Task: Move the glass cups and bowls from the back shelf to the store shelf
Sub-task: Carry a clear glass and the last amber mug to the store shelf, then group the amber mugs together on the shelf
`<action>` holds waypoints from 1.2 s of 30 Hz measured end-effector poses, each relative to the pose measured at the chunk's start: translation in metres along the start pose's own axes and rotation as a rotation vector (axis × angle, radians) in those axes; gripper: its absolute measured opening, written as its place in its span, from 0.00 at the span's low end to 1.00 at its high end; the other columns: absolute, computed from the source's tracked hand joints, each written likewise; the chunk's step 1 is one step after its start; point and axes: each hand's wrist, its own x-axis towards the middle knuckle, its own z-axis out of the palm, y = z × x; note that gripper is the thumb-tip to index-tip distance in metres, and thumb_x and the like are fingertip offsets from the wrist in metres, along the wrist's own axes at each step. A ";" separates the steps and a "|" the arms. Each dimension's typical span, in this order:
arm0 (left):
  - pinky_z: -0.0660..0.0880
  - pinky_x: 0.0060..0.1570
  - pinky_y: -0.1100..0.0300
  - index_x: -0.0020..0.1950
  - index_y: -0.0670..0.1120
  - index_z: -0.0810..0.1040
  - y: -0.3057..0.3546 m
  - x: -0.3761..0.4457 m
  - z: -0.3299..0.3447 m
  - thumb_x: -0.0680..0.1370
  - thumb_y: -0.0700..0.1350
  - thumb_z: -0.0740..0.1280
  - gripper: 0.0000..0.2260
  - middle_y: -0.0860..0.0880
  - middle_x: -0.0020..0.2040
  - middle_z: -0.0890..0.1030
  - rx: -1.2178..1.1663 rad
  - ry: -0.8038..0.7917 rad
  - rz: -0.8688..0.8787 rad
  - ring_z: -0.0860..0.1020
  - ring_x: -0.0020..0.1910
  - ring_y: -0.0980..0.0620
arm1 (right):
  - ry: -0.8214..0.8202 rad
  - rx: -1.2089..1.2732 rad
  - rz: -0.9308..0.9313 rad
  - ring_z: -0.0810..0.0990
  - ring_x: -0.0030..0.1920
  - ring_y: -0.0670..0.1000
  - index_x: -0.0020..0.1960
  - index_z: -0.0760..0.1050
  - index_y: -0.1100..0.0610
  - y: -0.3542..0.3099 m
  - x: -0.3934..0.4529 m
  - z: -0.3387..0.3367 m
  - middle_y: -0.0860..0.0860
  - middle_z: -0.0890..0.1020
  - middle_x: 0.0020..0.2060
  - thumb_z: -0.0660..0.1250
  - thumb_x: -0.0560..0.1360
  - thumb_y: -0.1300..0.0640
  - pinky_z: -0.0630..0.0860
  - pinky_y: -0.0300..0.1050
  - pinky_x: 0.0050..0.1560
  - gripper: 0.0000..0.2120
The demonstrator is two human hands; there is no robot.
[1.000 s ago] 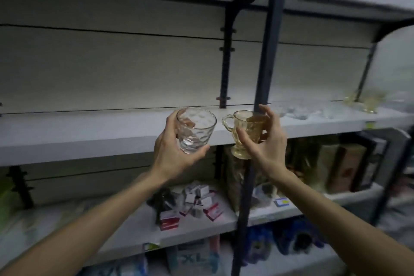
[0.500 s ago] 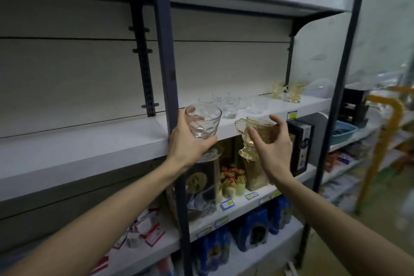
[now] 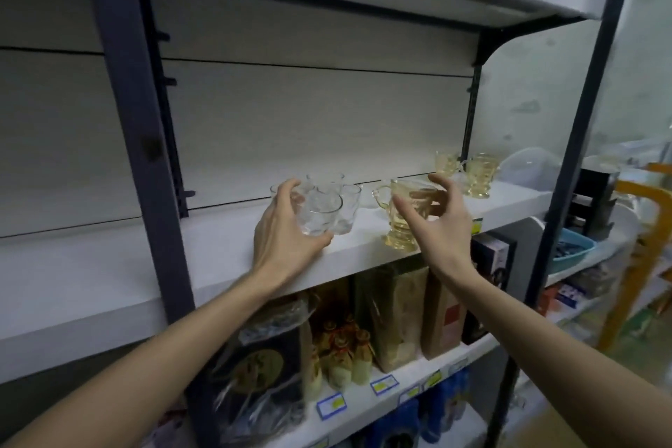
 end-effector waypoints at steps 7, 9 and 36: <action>0.72 0.52 0.58 0.76 0.53 0.62 -0.013 0.021 0.020 0.64 0.55 0.79 0.44 0.52 0.66 0.77 0.150 -0.050 -0.038 0.77 0.62 0.47 | -0.073 -0.022 -0.073 0.77 0.53 0.36 0.71 0.71 0.50 0.027 0.036 0.018 0.41 0.78 0.55 0.77 0.70 0.39 0.72 0.25 0.49 0.34; 0.72 0.54 0.55 0.76 0.52 0.62 -0.015 0.023 0.022 0.65 0.58 0.79 0.45 0.53 0.67 0.76 0.187 -0.052 -0.057 0.74 0.65 0.48 | -0.074 -0.010 -0.082 0.79 0.53 0.38 0.70 0.71 0.50 0.034 0.042 0.020 0.40 0.78 0.54 0.77 0.70 0.39 0.75 0.31 0.52 0.34; 0.70 0.63 0.54 0.79 0.49 0.61 0.172 0.097 0.262 0.77 0.58 0.68 0.34 0.52 0.77 0.64 0.272 -0.242 0.260 0.69 0.72 0.50 | -0.203 0.021 0.046 0.79 0.62 0.46 0.74 0.68 0.51 0.198 0.215 -0.100 0.47 0.79 0.65 0.78 0.70 0.43 0.75 0.48 0.67 0.37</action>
